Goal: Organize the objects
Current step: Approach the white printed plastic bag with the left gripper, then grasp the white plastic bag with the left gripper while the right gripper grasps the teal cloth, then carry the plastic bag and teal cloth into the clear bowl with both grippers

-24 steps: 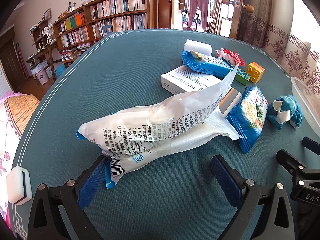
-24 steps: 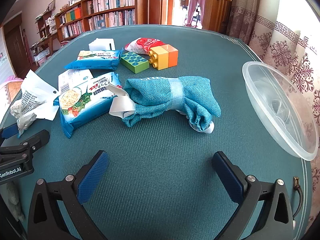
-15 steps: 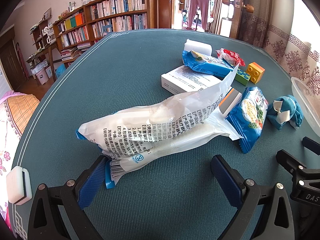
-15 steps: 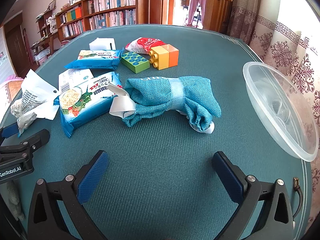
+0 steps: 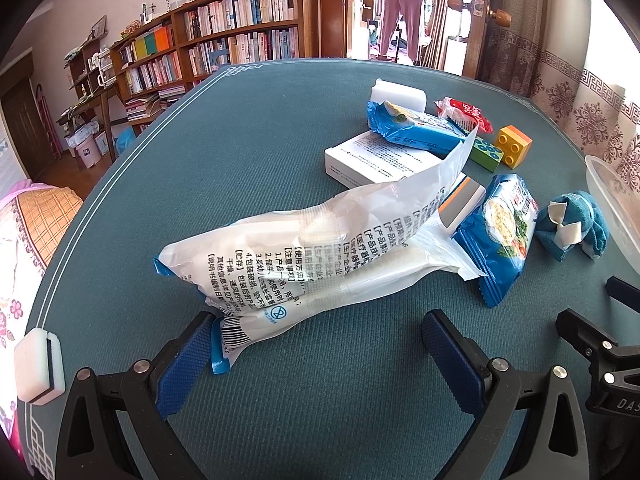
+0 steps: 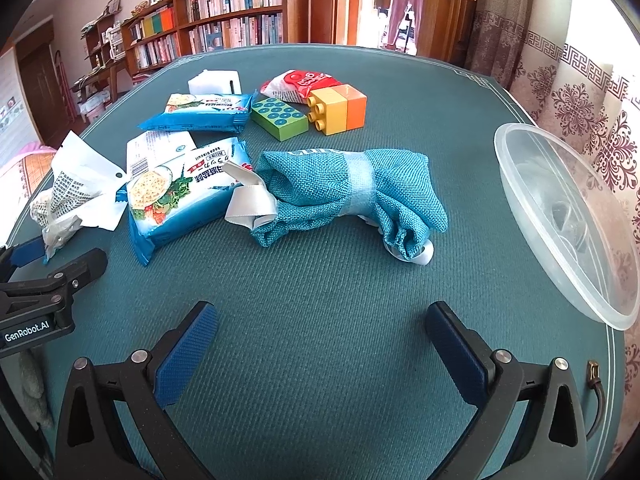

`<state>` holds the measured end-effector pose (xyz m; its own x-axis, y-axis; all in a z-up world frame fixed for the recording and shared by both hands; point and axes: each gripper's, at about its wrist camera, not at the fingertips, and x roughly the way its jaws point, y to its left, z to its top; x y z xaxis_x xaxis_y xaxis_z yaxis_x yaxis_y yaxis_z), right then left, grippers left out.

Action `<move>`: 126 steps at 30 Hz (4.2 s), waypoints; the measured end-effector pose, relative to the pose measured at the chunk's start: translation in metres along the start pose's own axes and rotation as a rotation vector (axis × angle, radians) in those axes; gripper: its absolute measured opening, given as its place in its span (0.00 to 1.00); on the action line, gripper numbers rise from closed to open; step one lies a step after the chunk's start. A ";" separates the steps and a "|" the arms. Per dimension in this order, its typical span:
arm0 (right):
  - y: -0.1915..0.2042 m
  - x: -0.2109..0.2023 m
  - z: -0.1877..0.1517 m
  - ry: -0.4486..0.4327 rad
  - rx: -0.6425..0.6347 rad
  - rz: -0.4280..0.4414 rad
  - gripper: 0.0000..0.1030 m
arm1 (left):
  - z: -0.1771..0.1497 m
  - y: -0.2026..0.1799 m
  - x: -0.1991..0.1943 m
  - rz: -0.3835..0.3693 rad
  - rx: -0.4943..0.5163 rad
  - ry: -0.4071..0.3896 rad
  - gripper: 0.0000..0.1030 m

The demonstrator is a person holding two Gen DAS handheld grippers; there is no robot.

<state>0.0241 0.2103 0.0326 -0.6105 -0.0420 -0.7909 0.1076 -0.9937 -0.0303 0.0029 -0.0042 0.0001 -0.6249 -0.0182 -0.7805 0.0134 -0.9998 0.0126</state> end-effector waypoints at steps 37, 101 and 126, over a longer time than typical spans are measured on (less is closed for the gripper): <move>-0.001 -0.007 -0.006 -0.015 -0.015 0.036 1.00 | 0.025 0.007 -0.004 -0.006 0.256 -0.096 1.00; -0.017 0.030 0.077 -0.043 0.251 0.122 0.45 | 0.008 0.004 -0.006 -0.115 0.135 -0.008 0.56; -0.024 -0.030 0.047 -0.158 0.221 0.212 0.38 | 0.016 -0.022 -0.040 -0.115 0.168 -0.070 0.50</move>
<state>0.0029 0.2310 0.0862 -0.7090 -0.2484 -0.6601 0.0830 -0.9588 0.2716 0.0148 0.0186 0.0407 -0.6675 0.1013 -0.7377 -0.1878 -0.9816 0.0351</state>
